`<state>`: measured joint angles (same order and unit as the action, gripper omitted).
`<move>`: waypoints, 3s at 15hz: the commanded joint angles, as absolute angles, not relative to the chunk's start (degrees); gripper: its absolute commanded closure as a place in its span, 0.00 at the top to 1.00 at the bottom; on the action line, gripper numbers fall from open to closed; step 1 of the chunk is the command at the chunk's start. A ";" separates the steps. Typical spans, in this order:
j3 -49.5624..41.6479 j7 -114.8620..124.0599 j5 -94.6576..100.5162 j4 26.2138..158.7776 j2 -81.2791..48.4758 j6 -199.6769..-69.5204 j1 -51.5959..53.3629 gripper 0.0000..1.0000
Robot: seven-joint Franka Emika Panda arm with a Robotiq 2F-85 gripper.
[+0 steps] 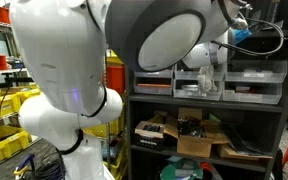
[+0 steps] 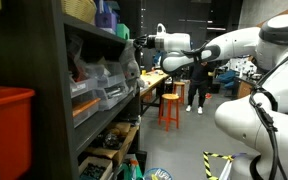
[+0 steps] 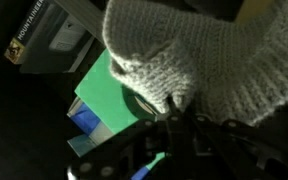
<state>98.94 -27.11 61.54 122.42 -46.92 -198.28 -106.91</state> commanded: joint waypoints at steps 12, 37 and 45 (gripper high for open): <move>105.74 -39.09 61.97 132.75 -52.36 -198.27 -113.05 0.01; 114.99 -57.21 47.54 137.63 -66.00 -198.30 -117.09 0.01; 110.06 -60.84 32.96 116.79 -58.65 -198.88 -109.97 0.01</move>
<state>113.00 -59.06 38.35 125.83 -64.40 -197.73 -114.35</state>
